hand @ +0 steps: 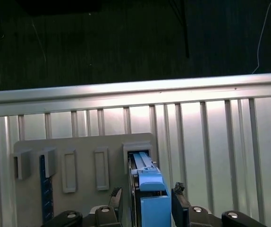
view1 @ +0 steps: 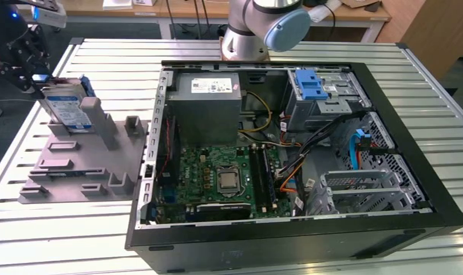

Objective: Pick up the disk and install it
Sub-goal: 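Pick up the disk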

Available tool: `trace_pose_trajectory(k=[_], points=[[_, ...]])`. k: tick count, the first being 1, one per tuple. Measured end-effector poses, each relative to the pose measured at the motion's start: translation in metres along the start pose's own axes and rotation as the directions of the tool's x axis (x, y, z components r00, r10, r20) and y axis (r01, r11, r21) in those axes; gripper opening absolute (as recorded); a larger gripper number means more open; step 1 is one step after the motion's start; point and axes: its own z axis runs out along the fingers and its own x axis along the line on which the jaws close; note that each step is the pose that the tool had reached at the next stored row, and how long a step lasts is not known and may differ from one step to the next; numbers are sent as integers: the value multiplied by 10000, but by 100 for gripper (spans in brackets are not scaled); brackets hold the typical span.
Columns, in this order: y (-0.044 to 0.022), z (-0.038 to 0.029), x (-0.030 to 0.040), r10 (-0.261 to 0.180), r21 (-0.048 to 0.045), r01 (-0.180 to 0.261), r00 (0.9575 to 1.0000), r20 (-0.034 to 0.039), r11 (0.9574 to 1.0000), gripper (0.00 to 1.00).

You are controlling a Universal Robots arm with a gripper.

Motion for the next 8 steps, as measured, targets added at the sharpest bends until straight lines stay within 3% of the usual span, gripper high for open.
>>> trace_pose_trajectory(k=[4, 8], points=[[-1, 65, 3, -27, -3, 27, 10000, -1, 10000, 53], [-1, 74, 4, -57, -6, 57, 10000, -3, 10000, 52]])
